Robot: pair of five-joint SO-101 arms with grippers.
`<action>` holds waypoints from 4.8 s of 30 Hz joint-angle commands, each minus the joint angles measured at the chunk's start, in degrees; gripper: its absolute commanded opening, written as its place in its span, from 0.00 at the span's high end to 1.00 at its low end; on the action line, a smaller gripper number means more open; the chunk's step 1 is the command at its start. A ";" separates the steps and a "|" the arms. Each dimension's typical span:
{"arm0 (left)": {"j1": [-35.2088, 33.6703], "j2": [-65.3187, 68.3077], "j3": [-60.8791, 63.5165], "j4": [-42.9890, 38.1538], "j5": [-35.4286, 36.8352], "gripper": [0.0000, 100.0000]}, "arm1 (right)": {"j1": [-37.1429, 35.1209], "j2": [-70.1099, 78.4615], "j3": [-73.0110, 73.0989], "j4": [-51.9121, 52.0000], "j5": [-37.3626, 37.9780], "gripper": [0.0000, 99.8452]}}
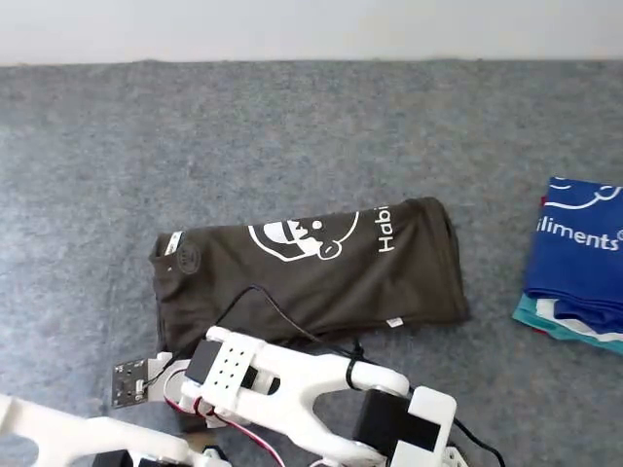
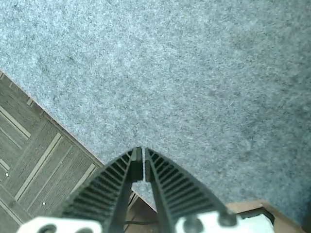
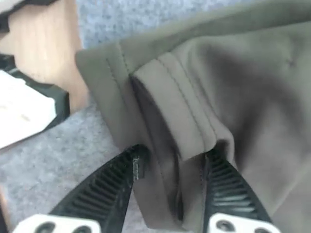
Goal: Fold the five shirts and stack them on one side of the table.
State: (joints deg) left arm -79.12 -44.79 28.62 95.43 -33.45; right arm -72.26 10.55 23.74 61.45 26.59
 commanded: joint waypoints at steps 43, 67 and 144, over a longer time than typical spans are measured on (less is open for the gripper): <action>-0.09 0.09 -6.02 0.53 -0.53 0.98 | 27.56 21.58 -51.69 17.27 -5.27 0.80; -0.09 0.00 -5.93 2.55 -0.35 0.98 | 25.54 42.24 -79.47 32.75 1.41 0.99; 0.26 0.09 -5.85 2.55 -0.35 0.98 | 30.90 36.62 -93.54 41.71 1.76 0.99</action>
State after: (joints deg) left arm -79.12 -44.79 24.75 97.89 -33.45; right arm -39.47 54.68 -73.32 100.57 29.32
